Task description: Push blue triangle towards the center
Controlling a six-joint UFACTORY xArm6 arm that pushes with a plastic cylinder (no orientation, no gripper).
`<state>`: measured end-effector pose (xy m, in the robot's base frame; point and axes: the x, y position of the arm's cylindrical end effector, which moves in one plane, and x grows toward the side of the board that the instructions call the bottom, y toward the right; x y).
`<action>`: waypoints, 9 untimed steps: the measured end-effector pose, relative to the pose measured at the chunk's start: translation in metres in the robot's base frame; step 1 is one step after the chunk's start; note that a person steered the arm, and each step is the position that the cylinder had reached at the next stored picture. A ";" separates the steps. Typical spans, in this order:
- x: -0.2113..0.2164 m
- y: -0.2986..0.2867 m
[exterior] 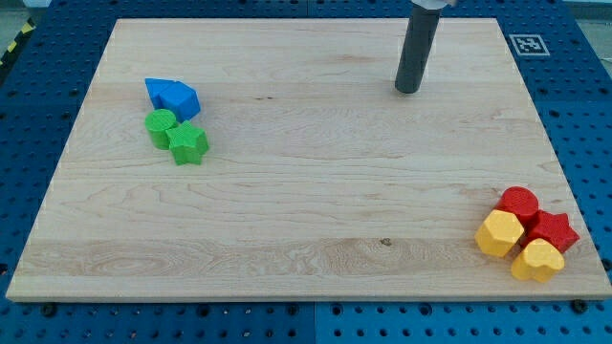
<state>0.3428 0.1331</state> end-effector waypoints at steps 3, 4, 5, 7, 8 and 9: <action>-0.002 -0.001; -0.019 -0.026; -0.025 -0.108; -0.042 -0.255; -0.056 -0.308; -0.048 -0.326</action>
<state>0.2952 -0.1925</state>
